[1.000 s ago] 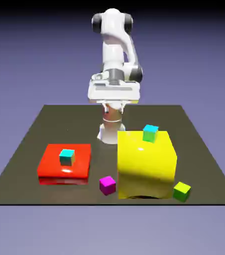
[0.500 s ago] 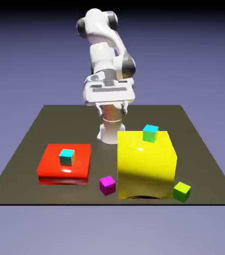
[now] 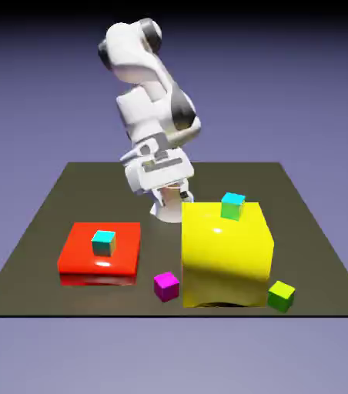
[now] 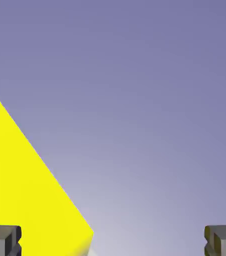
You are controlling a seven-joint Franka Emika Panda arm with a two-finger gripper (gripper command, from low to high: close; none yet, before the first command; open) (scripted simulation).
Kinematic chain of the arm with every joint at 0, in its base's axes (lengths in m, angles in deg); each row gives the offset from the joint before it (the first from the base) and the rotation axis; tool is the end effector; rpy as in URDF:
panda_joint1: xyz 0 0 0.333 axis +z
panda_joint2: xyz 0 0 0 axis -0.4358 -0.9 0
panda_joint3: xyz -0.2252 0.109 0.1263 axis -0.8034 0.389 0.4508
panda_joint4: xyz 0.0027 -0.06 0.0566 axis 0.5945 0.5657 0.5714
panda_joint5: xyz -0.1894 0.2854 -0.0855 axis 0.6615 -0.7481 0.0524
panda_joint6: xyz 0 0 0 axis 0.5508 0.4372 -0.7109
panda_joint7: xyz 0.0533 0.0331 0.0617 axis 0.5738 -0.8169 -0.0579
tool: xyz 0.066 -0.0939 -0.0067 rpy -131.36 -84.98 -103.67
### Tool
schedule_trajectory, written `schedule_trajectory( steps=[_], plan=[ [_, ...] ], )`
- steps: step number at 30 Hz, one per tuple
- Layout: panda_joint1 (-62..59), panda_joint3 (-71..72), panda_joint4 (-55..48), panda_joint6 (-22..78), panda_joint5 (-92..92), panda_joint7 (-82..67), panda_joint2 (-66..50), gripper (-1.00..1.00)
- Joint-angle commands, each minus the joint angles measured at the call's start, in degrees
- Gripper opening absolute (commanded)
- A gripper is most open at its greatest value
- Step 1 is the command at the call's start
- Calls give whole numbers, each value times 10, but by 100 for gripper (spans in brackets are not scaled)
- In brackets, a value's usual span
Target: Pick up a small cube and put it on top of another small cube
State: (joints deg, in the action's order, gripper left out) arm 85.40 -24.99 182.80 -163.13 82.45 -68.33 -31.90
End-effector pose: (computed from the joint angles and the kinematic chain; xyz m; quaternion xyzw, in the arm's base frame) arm 0.4467 -0.0376 0.3825 -0.9475 -0.1126 -0.2333 0.1875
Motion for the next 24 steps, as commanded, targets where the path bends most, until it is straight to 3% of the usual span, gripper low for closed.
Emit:
schedule_trajectory(
  steps=[1, 24],
  plan=[
    [19, -21, -5, 6, 1, -20, 0, 0],
    [453, -498, -117, 153, 17, -474, -10, 0]
  ],
)
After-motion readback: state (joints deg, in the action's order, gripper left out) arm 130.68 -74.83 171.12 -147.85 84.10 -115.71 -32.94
